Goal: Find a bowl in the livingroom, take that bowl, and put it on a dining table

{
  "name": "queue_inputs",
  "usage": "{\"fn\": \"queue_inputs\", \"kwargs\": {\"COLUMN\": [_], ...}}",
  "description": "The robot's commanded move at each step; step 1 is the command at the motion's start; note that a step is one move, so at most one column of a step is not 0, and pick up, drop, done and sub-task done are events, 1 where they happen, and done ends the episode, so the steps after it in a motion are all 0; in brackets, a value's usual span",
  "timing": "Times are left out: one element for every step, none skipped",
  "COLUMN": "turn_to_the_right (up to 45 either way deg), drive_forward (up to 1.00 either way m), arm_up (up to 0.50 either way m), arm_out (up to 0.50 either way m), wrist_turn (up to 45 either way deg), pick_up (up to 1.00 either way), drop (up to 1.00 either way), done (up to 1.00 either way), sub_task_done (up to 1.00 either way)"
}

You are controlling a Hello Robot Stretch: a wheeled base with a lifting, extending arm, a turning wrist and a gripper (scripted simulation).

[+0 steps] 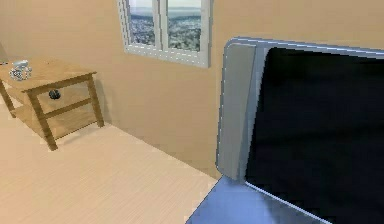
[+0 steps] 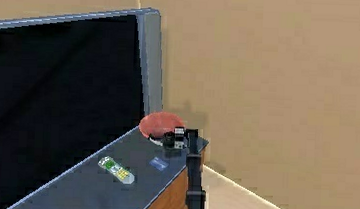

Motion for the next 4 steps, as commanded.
{"fn": "queue_inputs", "kwargs": {"turn_to_the_right": [0.0, 0.0, 0.0, 0.0], "drive_forward": [0.0, 0.0, 0.0, 0.0], "arm_up": [0.0, 0.1, 0.22, 0.0], "arm_out": [0.0, 0.0, 0.0, 0.0], "wrist_turn": [0.0, 0.0, 0.0, -45.0], "pick_up": [1.0, 0.0, 0.0, 0.0], "drop": [0.0, 0.0, 0.0, 0.0], "done": [0.0, 0.0, 0.0, 0.0], "sub_task_done": [0.0, 0.0, 0.0, 0.0]}}
